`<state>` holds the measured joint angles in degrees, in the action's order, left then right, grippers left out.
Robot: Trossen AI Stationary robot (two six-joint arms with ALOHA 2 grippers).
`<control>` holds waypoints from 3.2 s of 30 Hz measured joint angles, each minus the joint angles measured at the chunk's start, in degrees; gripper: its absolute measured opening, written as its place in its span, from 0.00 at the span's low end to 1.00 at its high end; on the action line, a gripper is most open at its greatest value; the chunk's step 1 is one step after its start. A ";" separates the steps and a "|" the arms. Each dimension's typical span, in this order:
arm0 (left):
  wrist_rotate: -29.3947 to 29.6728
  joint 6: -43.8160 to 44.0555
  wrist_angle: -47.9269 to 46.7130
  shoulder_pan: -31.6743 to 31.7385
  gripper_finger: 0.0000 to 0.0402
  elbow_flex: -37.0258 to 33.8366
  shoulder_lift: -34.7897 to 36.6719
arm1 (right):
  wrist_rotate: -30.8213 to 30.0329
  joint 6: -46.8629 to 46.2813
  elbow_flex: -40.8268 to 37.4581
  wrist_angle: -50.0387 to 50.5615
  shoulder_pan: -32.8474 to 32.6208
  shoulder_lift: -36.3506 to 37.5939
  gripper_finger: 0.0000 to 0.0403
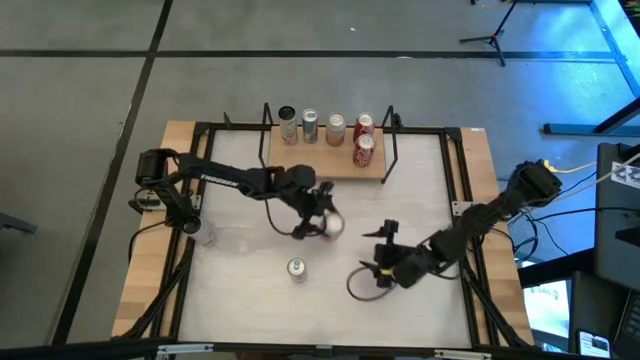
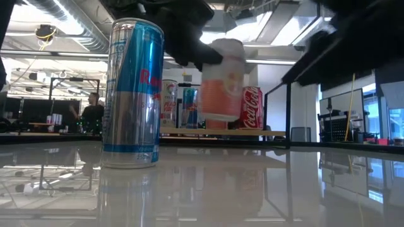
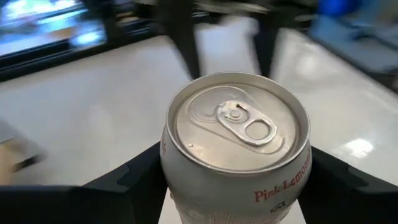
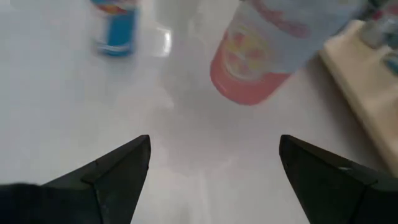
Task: Place canned beverage on shelf
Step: Put the pink soda can align with the other pink soda can on the shelf
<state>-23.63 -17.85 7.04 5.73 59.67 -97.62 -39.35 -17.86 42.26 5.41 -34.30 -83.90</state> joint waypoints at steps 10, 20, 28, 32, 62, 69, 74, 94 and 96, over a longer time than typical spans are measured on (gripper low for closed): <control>-8.05 -2.05 9.33 -2.17 0.66 -3.59 -4.64 | -2.16 -2.78 0.00 0.36 -3.65 0.59 0.87; -5.32 -6.31 12.47 -4.38 0.66 -3.44 -8.76 | -3.55 -2.81 0.01 0.48 -3.45 0.48 0.87; 1.06 -6.22 13.19 -6.11 0.71 -3.44 -8.83 | -3.55 -2.83 0.01 0.55 -3.43 0.48 0.87; 2.22 -6.11 13.24 -6.17 0.79 -3.44 -8.83 | -3.55 -2.83 0.01 0.61 -3.45 0.48 0.87; -0.47 2.20 -15.94 -6.13 0.89 -7.41 16.64 | -0.91 -1.42 -0.02 -2.81 0.62 0.40 0.87; -1.38 10.02 -2.24 -7.47 0.89 -24.79 28.29 | 7.31 5.05 6.46 -2.32 6.98 0.40 0.87; 3.19 15.10 10.26 -9.33 0.89 -35.72 32.99 | 20.04 9.61 9.97 -2.11 13.21 0.42 0.87; 9.59 18.60 15.49 -10.40 0.89 -39.26 33.94 | 33.96 14.59 9.99 -4.33 21.24 -7.36 0.87; 10.82 18.68 15.46 -10.41 0.89 -39.26 33.92 | 33.87 15.20 9.99 -5.93 21.24 -7.39 0.87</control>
<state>-12.81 0.83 22.49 -4.69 20.40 -63.70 -5.48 -2.66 52.25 -0.52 -13.06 -91.29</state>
